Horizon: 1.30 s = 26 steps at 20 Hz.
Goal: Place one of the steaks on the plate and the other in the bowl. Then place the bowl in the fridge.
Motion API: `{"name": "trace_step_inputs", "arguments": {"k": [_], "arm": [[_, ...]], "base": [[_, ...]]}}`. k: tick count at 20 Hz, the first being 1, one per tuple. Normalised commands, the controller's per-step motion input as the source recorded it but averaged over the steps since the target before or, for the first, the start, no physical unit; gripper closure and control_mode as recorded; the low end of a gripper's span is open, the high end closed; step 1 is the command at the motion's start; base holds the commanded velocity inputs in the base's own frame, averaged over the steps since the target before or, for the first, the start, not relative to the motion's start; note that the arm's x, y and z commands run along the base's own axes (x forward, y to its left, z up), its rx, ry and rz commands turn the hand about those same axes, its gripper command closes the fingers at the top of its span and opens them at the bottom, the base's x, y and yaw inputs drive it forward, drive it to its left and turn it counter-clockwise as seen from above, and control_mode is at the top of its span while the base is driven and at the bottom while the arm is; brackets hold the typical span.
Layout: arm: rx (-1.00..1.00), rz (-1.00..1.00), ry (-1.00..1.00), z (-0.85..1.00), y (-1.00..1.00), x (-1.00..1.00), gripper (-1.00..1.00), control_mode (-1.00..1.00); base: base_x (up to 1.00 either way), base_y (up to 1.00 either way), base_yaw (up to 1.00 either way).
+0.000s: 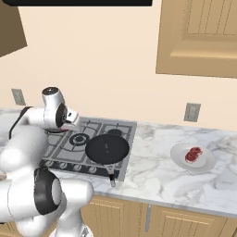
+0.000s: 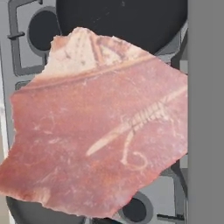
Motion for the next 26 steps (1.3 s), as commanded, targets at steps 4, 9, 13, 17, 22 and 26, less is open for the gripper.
{"name": "trace_step_inputs", "arguments": {"k": [4, 9, 13, 17, 22, 26], "arm": [[0.0, 0.36, 0.14, 0.59, -0.74, -0.38, 1.0, -1.0], [-0.15, 0.14, 0.12, -0.03, -0.77, -0.37, 1.0, -1.0], [-0.07, -0.01, 0.03, -0.04, -0.46, -0.24, 1.0, -1.0], [0.0, 0.0, 0.0, 0.0, 0.0, 0.0, 1.0, -1.0], [0.0, -0.03, 0.0, 0.0, 0.09, -0.03, 1.0, 1.0], [0.0, 0.0, 0.0, 0.0, 0.0, 0.0, 1.0, 1.0]], "base": [[0.0, 0.0, 0.0], [0.0, 0.0, 0.0], [0.0, 0.0, 0.0], [0.0, 0.0, 0.0], [-0.19, 0.47, -0.11], [-0.34, 1.0, -0.23]]}}
